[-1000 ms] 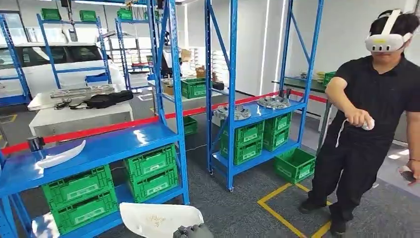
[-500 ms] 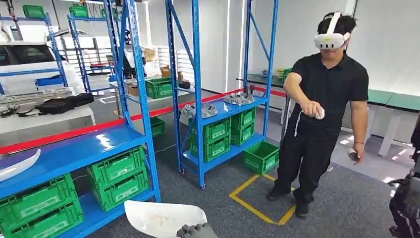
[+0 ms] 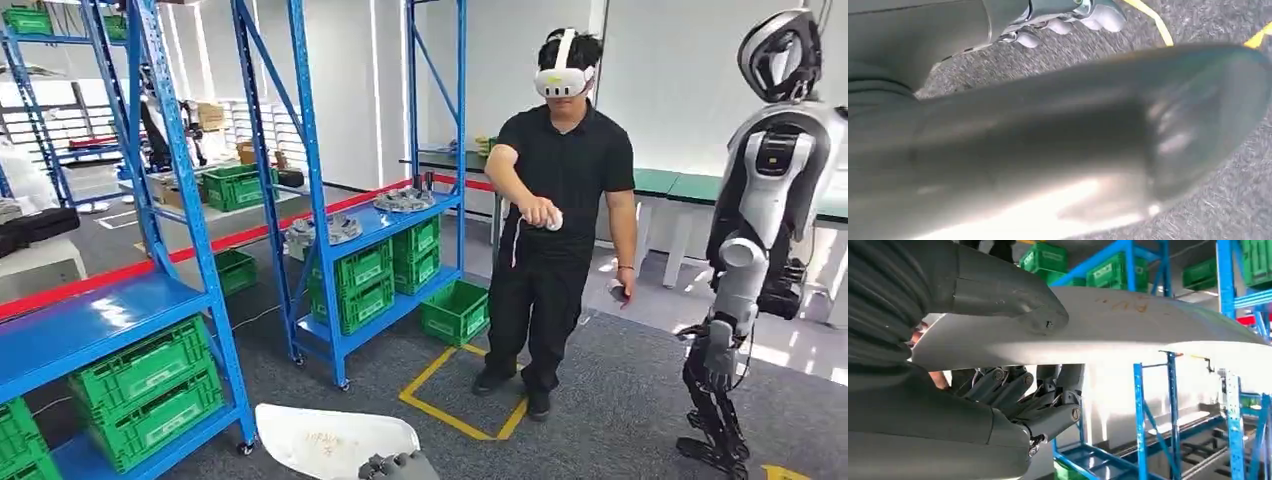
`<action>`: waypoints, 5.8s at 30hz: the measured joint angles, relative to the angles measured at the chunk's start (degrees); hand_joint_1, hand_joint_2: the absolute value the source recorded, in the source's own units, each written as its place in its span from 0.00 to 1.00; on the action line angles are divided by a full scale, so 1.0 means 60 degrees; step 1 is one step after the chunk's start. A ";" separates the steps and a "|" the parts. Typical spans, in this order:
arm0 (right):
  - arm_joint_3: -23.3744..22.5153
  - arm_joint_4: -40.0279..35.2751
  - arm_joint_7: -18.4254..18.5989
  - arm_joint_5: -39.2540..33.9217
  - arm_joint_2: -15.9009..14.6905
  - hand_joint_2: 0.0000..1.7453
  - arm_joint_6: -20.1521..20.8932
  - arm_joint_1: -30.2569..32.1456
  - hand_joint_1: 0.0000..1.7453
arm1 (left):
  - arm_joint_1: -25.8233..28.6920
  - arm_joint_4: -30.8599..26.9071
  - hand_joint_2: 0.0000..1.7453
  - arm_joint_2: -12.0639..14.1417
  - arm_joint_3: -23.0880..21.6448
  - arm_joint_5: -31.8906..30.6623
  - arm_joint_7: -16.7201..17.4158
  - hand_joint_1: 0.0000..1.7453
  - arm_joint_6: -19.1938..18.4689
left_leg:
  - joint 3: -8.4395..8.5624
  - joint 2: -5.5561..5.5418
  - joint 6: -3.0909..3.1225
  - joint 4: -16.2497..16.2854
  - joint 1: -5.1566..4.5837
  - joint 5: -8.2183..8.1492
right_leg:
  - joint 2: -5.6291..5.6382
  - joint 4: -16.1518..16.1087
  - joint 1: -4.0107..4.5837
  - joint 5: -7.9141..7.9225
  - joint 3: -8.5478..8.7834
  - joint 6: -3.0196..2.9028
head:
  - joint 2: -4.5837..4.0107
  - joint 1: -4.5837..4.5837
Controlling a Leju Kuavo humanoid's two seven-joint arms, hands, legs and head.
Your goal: Take the parts from the cabinet and place them on the table.
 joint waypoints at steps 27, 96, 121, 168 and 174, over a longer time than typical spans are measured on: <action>0.0004 0.0000 0.0018 -0.0025 0.0003 1.00 -0.0015 -0.0050 0.97 | -0.0015 -0.0015 0.00 0.0004 -0.0040 0.0007 -0.0113 0.00 0.0015 | -0.0516 0.0445 0.0245 0.1193 -0.0203 -0.0283 | -0.0336 0.0083 0.0180 0.0099 -0.0135 -0.0257 | 0.0000 -0.0022; -0.1330 0.0113 0.1497 -0.0601 -0.1942 1.00 -0.0463 -0.0031 0.97 | -0.0116 0.0011 0.00 -0.0313 -0.1147 -0.0984 0.1118 0.00 -0.0080 | 0.0169 0.0290 0.0348 0.0098 0.0022 -0.0092 | -0.0609 0.0275 0.0003 0.0300 -0.0654 0.0391 | 0.0000 -0.0044; -0.1668 0.0073 0.1060 -0.0677 -0.2379 1.00 -0.0728 0.0337 0.97 | 0.0013 0.0029 0.00 -0.0561 -0.1311 -0.0998 0.1049 0.00 -0.0026 | 0.0074 -0.0164 -0.0064 0.0080 0.0037 -0.0101 | -0.0205 0.0073 0.0039 0.0234 -0.0130 0.0037 | 0.0000 -0.0051; -0.1785 0.0062 0.1344 -0.0164 -0.1902 1.00 -0.0630 -0.0193 0.97 | 0.0163 0.0029 0.00 -0.0430 -0.1290 -0.1013 0.0801 0.00 -0.0058 | 0.0037 0.1589 0.0218 0.0120 -0.0175 -0.0042 | -0.1787 0.0078 0.0274 0.0074 -0.0047 -0.0035 | 0.0000 0.0040; -0.1800 0.0047 0.1373 -0.0069 -0.1931 1.00 -0.0594 -0.0466 0.97 | 0.0091 0.0033 0.00 -0.0455 -0.1304 -0.1024 0.0801 0.00 -0.0084 | -0.0470 0.0748 -0.0044 0.1444 -0.0119 -0.0899 | -0.1192 -0.0094 0.0103 0.0198 0.0019 -0.0280 | 0.0000 -0.0011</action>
